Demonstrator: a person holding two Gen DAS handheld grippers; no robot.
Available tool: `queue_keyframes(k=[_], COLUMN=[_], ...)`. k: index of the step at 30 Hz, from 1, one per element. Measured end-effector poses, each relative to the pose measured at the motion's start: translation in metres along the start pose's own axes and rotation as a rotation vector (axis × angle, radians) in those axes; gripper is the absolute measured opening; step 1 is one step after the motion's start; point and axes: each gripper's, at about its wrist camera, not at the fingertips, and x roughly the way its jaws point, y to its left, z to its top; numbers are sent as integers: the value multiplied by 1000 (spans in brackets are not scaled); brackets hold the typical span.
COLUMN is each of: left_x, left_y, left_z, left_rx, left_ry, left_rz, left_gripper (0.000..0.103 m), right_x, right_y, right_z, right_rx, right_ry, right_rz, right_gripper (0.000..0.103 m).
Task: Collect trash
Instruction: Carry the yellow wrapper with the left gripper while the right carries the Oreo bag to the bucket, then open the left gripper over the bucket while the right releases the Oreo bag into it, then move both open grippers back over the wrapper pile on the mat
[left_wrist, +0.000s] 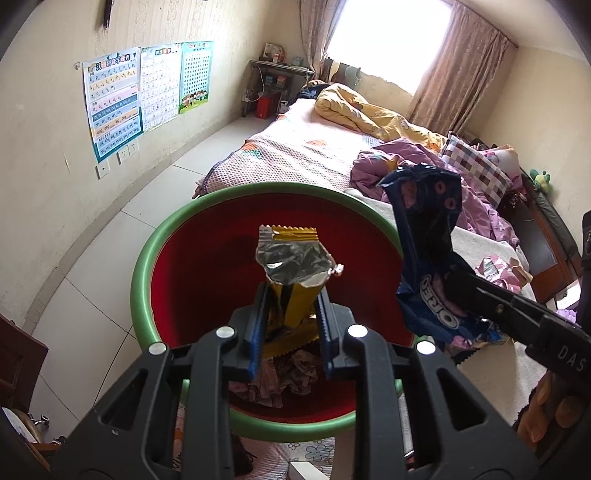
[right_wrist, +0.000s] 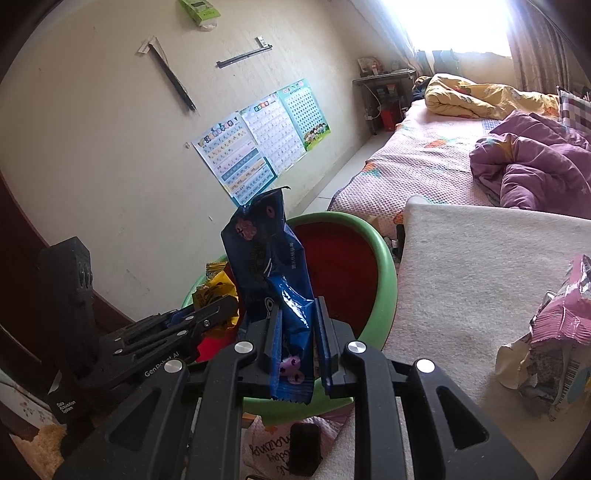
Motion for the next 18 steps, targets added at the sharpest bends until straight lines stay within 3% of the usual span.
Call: queue_keyframes(k=[6,8,9,18], left_x=[5,3,2,-7], left_y=[4,5,5,1], left_z=[0,-1,-2,-5], left_rx=[-11,-26,-30,-27], left_ry=[2,-13,-22,-27], left_rz=[25,46,53,50], left_gripper=[26,50,53,53], right_x=[5,2,0,-30], right_y=[0,-1,-2,-13], right_z=[1,-1,-1,-8], right_rx=[8,14,21,33], right_ry=[-9,-19,-24,-72], right_rz=[-6,-6,-4,-30], right_gripper=[20,33,41,49])
